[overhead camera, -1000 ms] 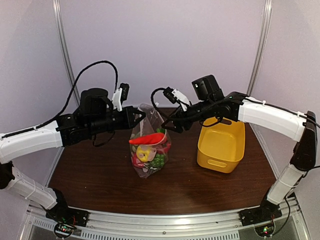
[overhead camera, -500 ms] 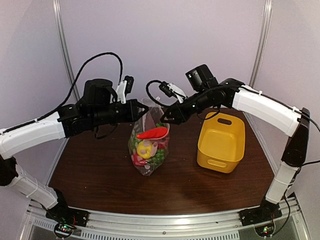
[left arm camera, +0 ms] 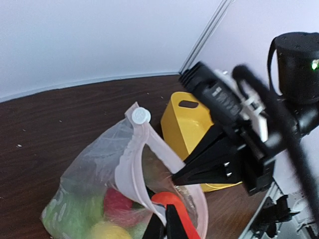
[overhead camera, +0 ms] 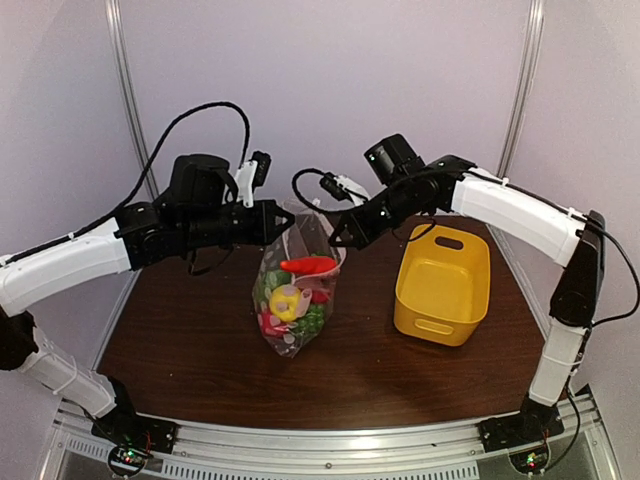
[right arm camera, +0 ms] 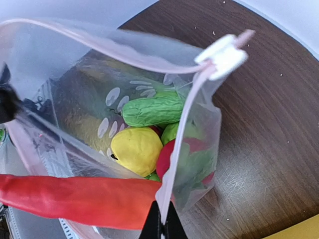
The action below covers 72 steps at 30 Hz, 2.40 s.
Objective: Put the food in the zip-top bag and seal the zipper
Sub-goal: Adjust the zipper food storage bag at the center of the board, then move the zipper food storage bag to the center of the board.
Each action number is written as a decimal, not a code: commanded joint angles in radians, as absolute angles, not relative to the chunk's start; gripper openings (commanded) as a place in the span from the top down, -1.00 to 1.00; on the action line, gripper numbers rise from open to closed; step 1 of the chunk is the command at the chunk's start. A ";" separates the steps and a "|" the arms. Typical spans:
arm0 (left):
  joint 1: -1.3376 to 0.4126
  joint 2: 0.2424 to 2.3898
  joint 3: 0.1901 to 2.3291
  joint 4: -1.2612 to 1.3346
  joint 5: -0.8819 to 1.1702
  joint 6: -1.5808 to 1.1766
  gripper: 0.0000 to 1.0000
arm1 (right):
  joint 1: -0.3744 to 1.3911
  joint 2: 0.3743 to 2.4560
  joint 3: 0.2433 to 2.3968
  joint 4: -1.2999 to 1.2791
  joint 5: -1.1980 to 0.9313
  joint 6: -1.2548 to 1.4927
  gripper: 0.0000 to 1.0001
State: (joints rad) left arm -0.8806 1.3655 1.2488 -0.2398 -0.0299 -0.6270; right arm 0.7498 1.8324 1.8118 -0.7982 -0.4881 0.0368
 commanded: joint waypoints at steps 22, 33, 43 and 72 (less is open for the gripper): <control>-0.792 1.591 1.737 -0.588 -0.024 -0.570 1.00 | 0.576 1.759 1.974 -0.748 -0.597 0.029 1.00; -0.851 1.496 1.522 -0.377 0.097 -0.614 1.00 | 0.608 1.655 1.950 -0.835 -0.742 -0.225 -0.12; -0.850 1.486 1.489 -0.348 0.113 -0.621 1.00 | 0.754 1.547 1.701 -0.804 -0.500 -0.436 -0.05; -0.847 1.445 1.421 -0.410 0.508 -0.175 1.00 | 0.598 1.512 1.449 -0.820 -0.967 -0.897 -0.44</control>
State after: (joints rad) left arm -0.8543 1.4403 1.4300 -0.4808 0.4763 -0.2020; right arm 0.5949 1.5467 1.4517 -0.8368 -0.8677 -0.8795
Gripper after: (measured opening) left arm 0.006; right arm 0.718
